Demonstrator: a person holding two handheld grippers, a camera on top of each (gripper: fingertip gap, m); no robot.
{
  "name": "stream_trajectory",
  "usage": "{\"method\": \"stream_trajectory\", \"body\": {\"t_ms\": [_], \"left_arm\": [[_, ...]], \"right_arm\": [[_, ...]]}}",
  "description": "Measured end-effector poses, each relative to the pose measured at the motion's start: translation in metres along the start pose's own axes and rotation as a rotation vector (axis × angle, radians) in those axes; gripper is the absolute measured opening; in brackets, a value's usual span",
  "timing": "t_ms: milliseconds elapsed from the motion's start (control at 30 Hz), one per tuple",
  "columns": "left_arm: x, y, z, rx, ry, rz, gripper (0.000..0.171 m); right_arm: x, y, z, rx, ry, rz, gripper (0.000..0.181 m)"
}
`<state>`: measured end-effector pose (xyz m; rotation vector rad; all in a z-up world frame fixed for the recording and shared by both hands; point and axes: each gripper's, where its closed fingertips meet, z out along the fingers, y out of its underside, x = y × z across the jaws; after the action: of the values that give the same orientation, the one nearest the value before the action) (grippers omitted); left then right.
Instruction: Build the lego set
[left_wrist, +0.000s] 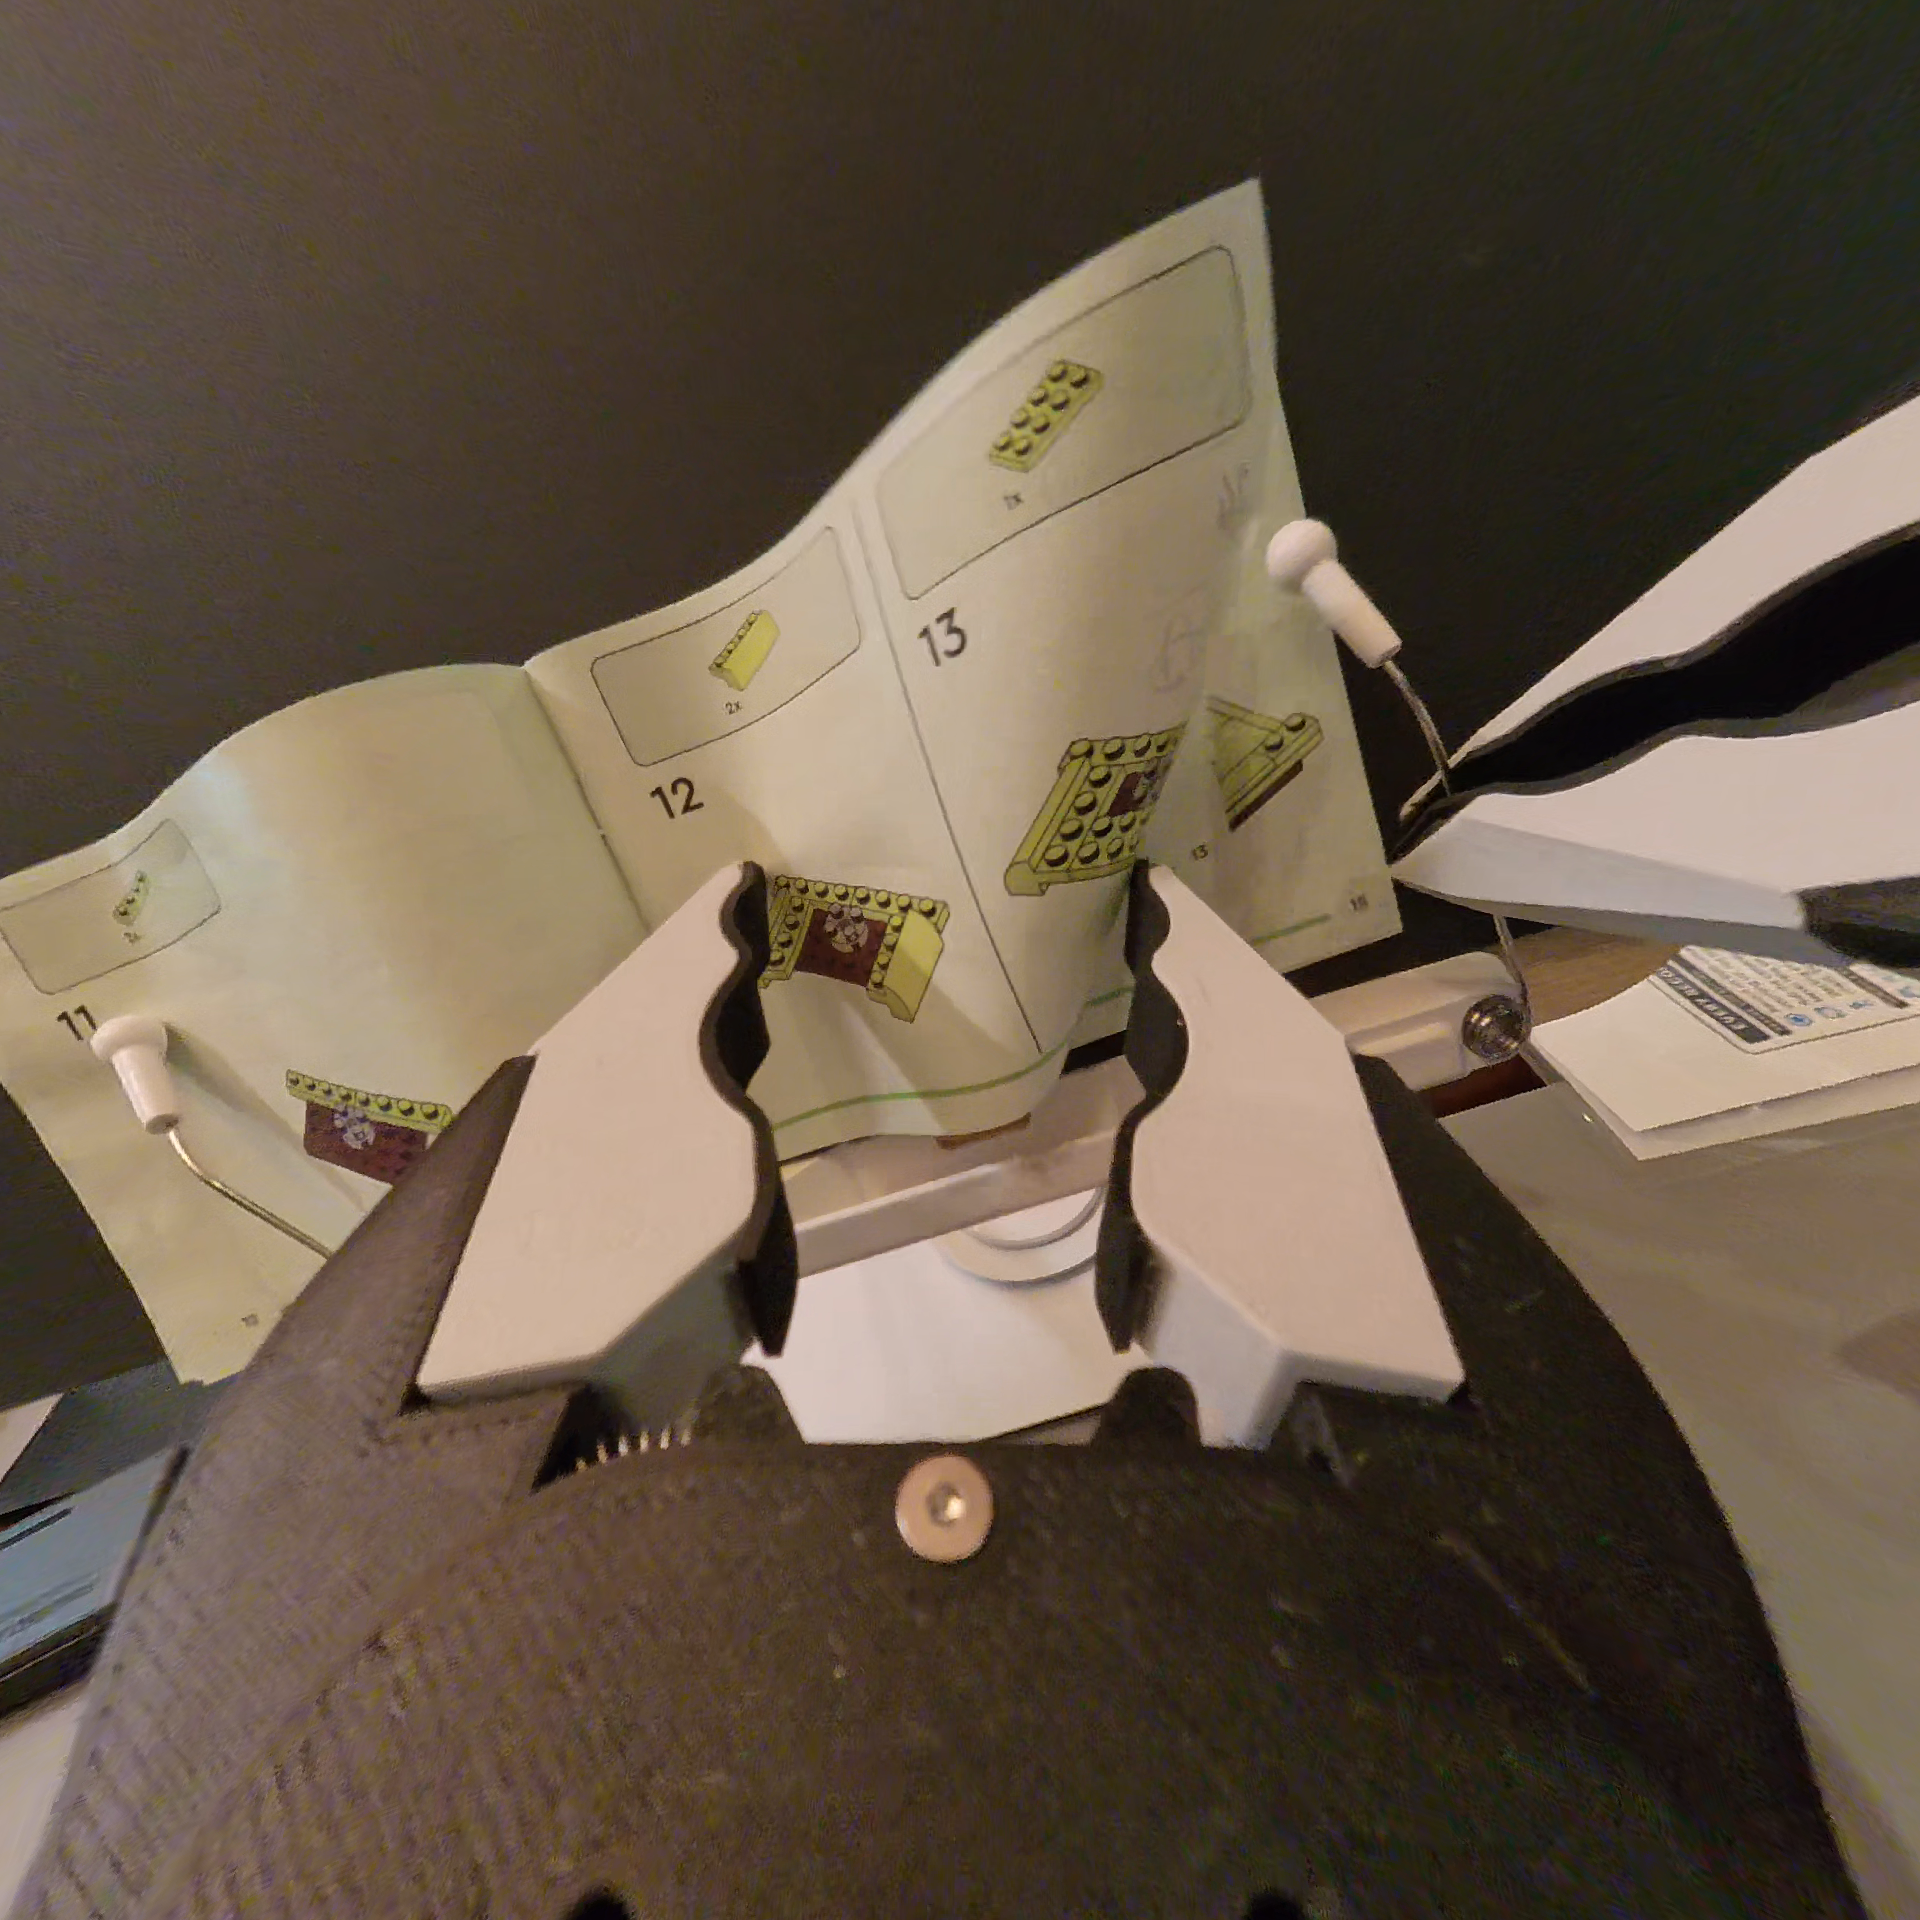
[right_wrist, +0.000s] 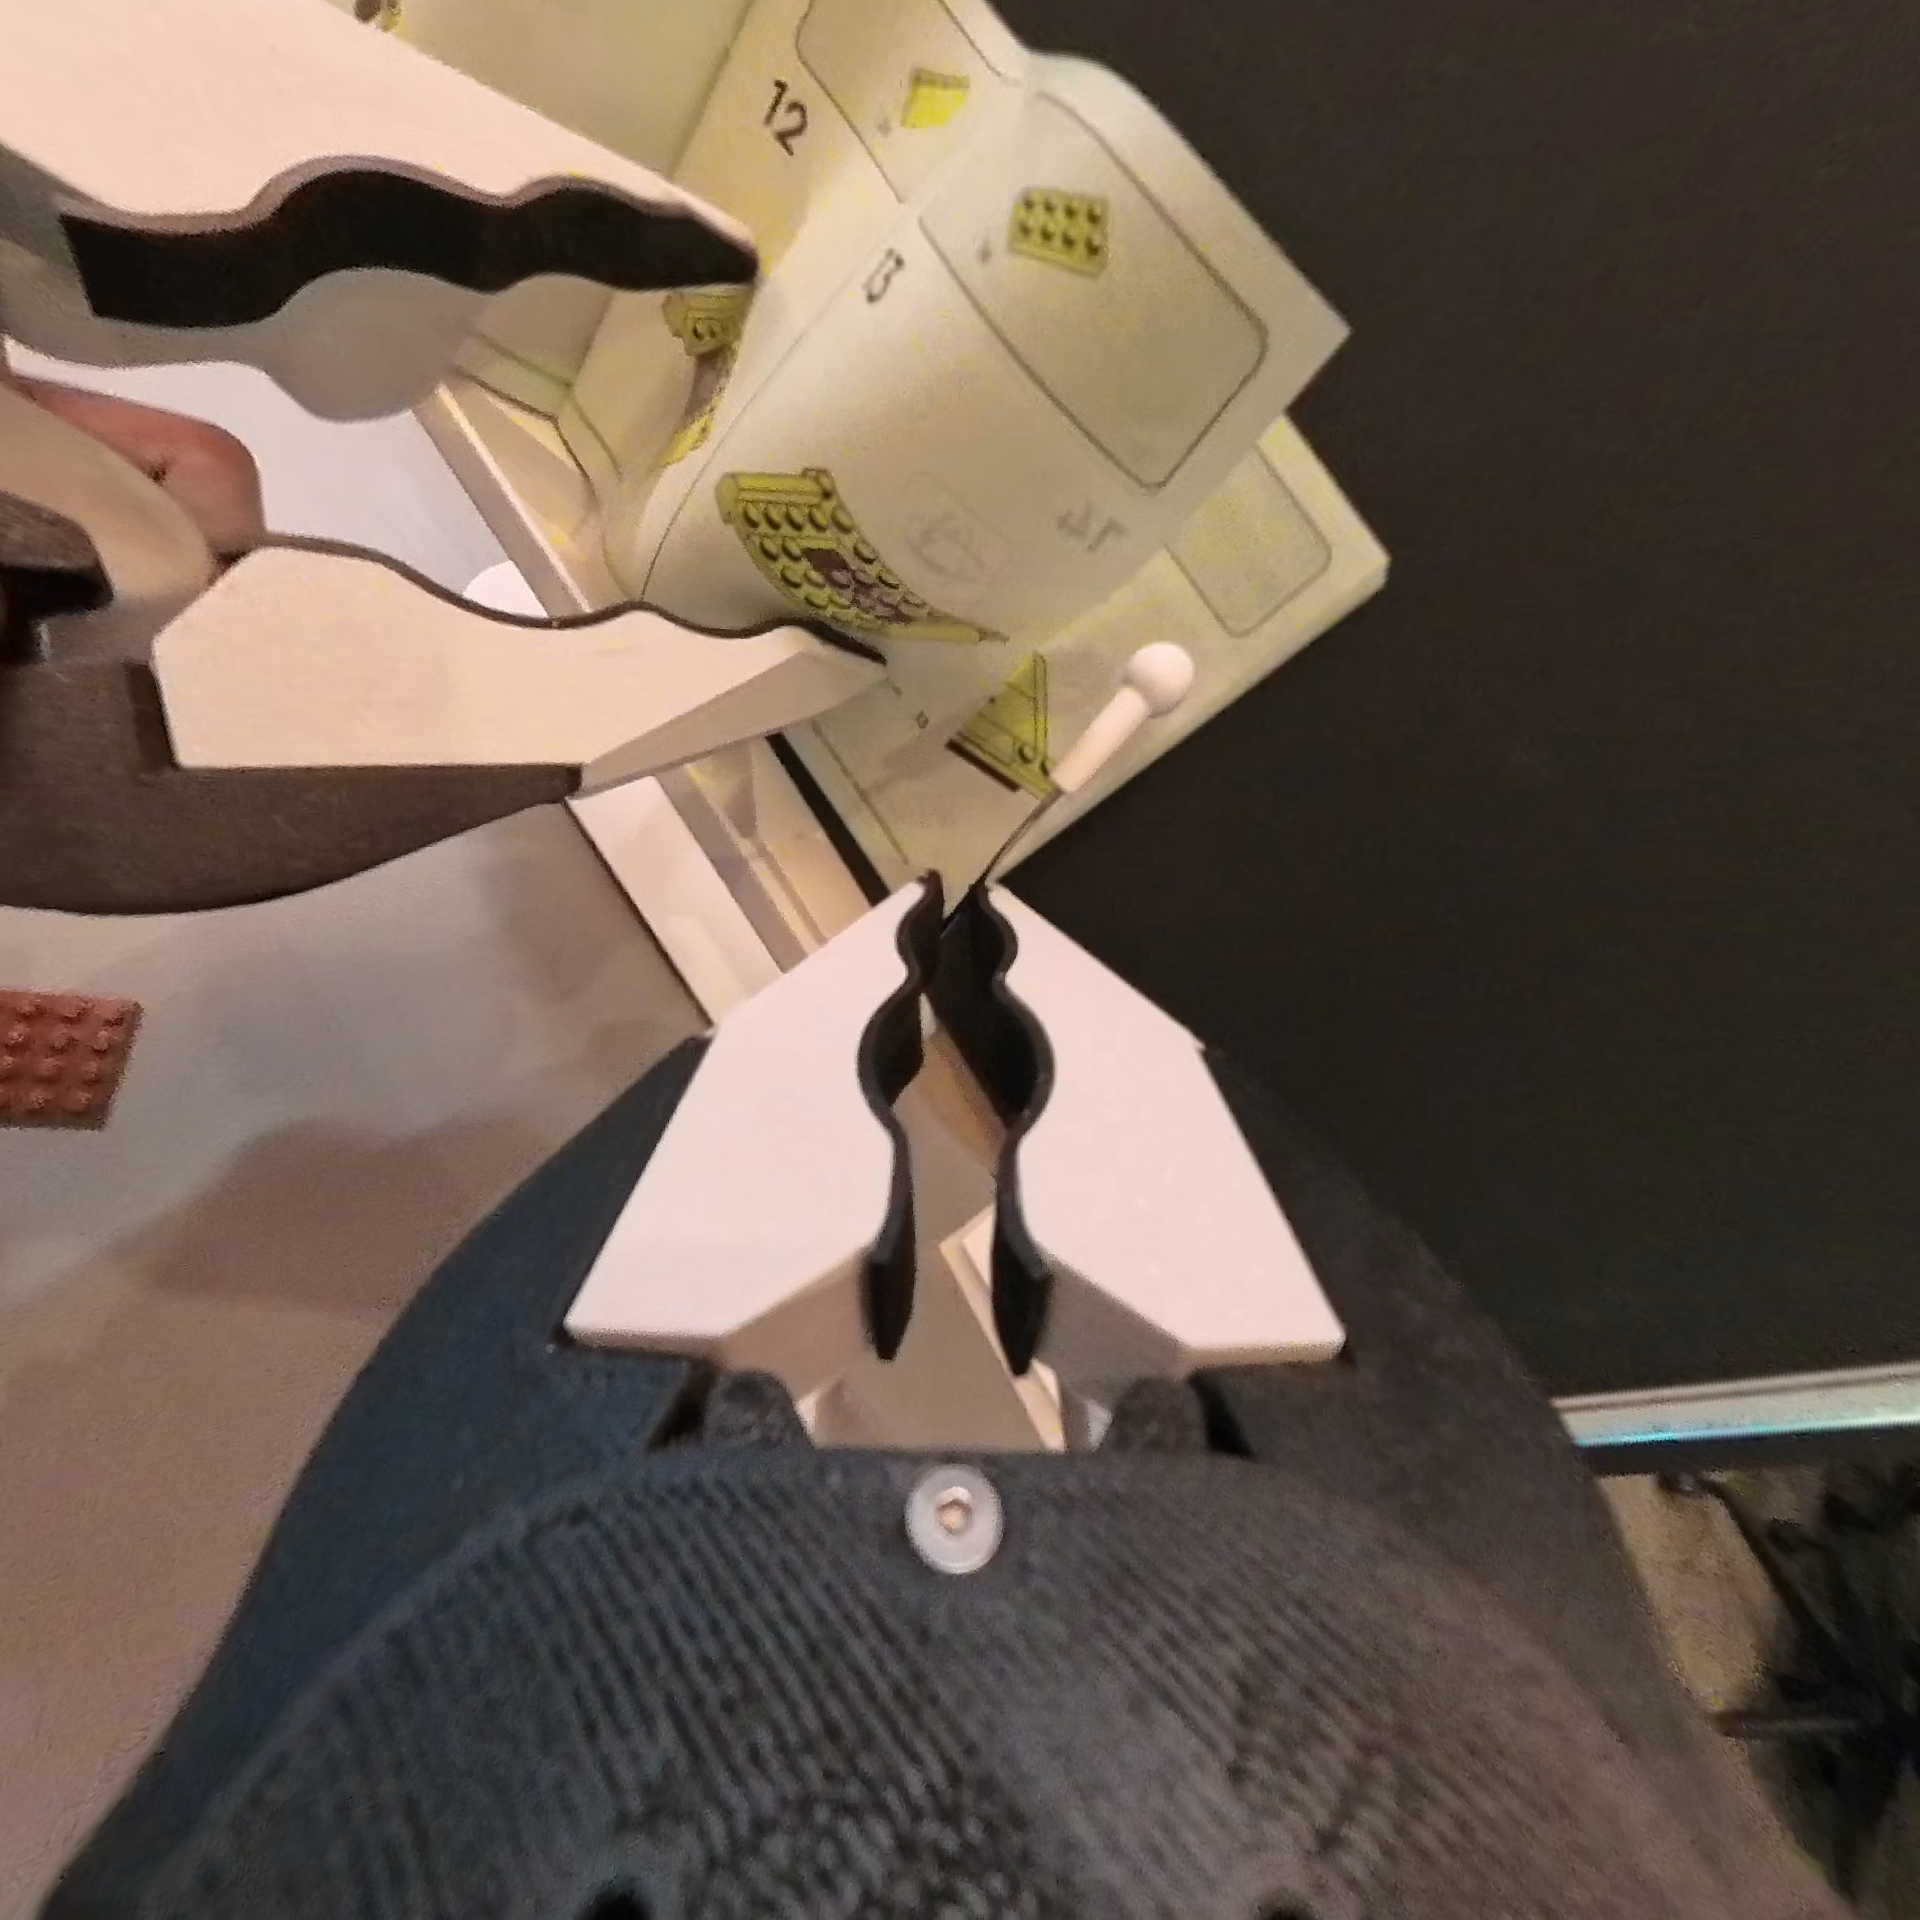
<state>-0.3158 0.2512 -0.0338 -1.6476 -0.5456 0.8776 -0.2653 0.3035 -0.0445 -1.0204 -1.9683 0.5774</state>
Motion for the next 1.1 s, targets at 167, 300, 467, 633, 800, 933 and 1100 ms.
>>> {"method": "stream_trajectory", "body": {"t_ms": [167,300,467,633,800,933,1100], "left_arm": [[0.005,0.000,-0.007,0.027,0.093,-0.044,0.076],[-0.002,-0.003,-0.016,0.057,0.131,-0.104,0.064],[-0.016,-0.011,-0.041,0.151,0.289,-0.250,0.066],[-0.031,-0.008,-0.073,0.176,0.457,-0.348,0.066],[-0.035,-0.025,-0.119,0.261,0.746,-0.445,0.048],[-0.047,-0.019,-0.122,0.214,0.765,-0.442,0.048],[-0.071,-0.001,-0.110,0.159,0.664,-0.411,0.049]], "right_arm": [[-0.005,-0.003,0.001,-0.014,0.018,-0.105,0.004],[-0.005,-0.003,0.006,-0.036,0.006,-0.108,0.004],[-0.007,0.000,0.000,-0.106,-0.036,-0.028,0.016],[-0.010,-0.040,-0.039,-0.006,-0.078,0.034,0.041],[-0.026,-0.113,-0.036,0.107,-0.133,-0.256,0.043],[-0.059,-0.135,-0.007,0.017,-0.359,-0.543,0.052],[-0.083,-0.141,0.011,-0.073,-0.516,-0.713,0.060]]}}
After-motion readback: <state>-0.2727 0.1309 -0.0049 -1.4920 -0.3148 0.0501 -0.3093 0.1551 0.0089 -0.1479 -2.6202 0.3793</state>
